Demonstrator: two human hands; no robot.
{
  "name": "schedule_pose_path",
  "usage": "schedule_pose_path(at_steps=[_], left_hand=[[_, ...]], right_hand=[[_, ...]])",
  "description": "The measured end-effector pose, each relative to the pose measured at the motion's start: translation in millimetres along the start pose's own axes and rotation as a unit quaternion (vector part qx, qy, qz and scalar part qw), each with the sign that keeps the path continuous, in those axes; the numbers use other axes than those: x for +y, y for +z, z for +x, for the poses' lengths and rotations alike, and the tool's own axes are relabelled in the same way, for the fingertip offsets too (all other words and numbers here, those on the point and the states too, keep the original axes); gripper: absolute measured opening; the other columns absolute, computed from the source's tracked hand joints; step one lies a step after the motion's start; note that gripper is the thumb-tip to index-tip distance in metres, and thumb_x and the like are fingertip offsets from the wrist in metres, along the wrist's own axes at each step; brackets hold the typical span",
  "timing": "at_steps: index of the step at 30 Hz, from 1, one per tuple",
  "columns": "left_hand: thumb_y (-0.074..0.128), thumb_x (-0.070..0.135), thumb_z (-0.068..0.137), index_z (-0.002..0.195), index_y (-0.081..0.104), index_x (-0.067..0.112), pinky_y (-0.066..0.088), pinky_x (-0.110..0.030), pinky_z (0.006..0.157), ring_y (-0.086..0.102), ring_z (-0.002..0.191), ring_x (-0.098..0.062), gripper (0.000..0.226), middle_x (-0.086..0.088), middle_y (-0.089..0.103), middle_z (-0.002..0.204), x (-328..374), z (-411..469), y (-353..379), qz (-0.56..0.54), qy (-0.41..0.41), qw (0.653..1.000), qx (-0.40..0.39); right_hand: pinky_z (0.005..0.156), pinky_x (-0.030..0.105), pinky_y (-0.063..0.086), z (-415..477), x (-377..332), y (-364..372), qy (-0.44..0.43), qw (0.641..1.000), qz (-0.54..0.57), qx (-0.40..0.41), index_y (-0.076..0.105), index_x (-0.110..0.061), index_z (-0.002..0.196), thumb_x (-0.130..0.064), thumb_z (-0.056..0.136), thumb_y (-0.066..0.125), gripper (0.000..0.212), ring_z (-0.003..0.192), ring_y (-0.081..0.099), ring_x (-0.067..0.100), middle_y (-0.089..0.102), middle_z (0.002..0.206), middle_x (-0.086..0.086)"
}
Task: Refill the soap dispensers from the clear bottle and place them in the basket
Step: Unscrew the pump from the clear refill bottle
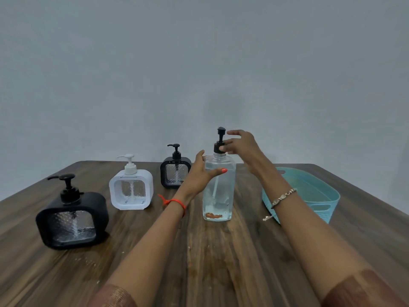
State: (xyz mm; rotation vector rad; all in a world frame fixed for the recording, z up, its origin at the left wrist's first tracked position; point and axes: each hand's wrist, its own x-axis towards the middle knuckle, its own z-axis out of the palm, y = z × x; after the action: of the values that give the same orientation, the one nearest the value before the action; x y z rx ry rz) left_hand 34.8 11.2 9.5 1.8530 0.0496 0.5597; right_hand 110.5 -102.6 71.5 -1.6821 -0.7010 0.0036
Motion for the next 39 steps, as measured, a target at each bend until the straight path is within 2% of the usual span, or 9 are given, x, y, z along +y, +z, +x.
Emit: schedule_pose_path(at_steps=[4,7,10,13,18,22,29,37,39], left_hand=[[0.068,0.020,0.083,0.146,0.012,0.009,0.042,-0.004,0.073,0.046,0.106,-0.005,0.085,0.001,0.046,0.128,1,-2,1,0.004,0.002,1.000,-0.001],[0.066,0.016,0.084,0.141,0.023,0.009,0.042,0.002,0.063,0.053,0.102,-0.008,0.072,-0.002,0.050,0.127,1,-2,2,0.009,0.010,1.000,-0.001],[0.066,0.018,0.084,0.145,0.016,0.008,0.040,0.000,0.074,0.045,0.109,-0.007,0.079,-0.001,0.046,0.132,2,-3,2,0.011,0.002,1.000,-0.001],[0.068,0.025,0.083,0.147,0.011,0.010,0.034,-0.019,0.093,0.042,0.119,-0.012,0.087,-0.006,0.038,0.145,0,-1,1,0.022,-0.007,1.000,0.006],[0.066,0.022,0.084,0.138,0.030,0.011,0.043,-0.008,0.078,0.050,0.117,-0.016,0.065,0.000,0.050,0.125,-1,-3,3,0.017,-0.004,1.000,0.005],[0.066,0.026,0.084,0.145,0.019,0.009,0.035,-0.022,0.095,0.044,0.123,-0.016,0.079,-0.007,0.040,0.143,0,-2,2,0.025,-0.010,1.000,0.002],[0.065,0.029,0.084,0.146,0.016,0.009,0.033,-0.021,0.094,0.040,0.125,-0.016,0.082,-0.008,0.036,0.146,-3,0,2,0.033,-0.014,0.999,0.006],[0.064,0.024,0.085,0.140,0.028,0.011,0.042,-0.002,0.075,0.048,0.120,-0.016,0.067,0.002,0.047,0.128,-4,-1,3,0.018,0.001,1.000,-0.002],[0.065,0.027,0.084,0.143,0.023,0.010,0.042,-0.011,0.089,0.046,0.125,-0.020,0.074,-0.003,0.045,0.137,-5,0,2,0.016,-0.006,1.000,-0.002]], right_hand=[[0.082,0.026,0.047,-1,5,1,0.011,0.998,-0.009,-0.056,0.057,-0.001,0.117,-0.012,0.081,0.067,0.039,0.097,0.062,0.019,0.066,0.107,0.011],[0.063,0.015,0.044,-7,4,14,-0.031,0.996,-0.083,-0.008,0.066,-0.004,0.095,-0.027,0.071,0.079,0.037,0.074,0.060,0.007,0.065,0.085,0.001],[0.071,0.015,0.050,-3,1,15,-0.017,0.998,-0.044,0.032,0.066,0.001,0.099,-0.009,0.069,0.078,0.034,0.076,0.063,0.011,0.068,0.089,0.006],[0.093,0.037,0.051,-1,-1,8,0.021,1.000,-0.009,0.005,0.062,0.003,0.107,0.005,0.072,0.069,0.036,0.095,0.065,0.026,0.067,0.104,0.017],[0.073,0.023,0.050,-9,0,14,-0.019,0.996,-0.086,-0.005,0.069,0.001,0.092,-0.017,0.071,0.078,0.029,0.075,0.064,0.013,0.069,0.085,0.008],[0.063,0.016,0.045,-7,-4,14,-0.009,0.997,-0.075,-0.001,0.069,0.001,0.096,-0.011,0.075,0.074,0.025,0.069,0.060,0.007,0.065,0.079,0.002],[0.084,0.029,0.045,-1,-7,12,0.020,0.997,-0.052,-0.045,0.063,0.003,0.104,-0.002,0.085,0.061,0.020,0.093,0.059,0.020,0.066,0.102,0.016],[0.065,0.026,0.042,-8,-6,17,-0.013,0.992,-0.127,0.001,0.065,0.004,0.088,-0.023,0.069,0.080,0.035,0.073,0.055,0.018,0.059,0.079,0.012],[0.063,0.019,0.043,-9,-7,18,-0.021,0.993,-0.112,0.023,0.067,0.004,0.093,-0.016,0.071,0.078,0.031,0.074,0.058,0.016,0.065,0.084,0.012]])
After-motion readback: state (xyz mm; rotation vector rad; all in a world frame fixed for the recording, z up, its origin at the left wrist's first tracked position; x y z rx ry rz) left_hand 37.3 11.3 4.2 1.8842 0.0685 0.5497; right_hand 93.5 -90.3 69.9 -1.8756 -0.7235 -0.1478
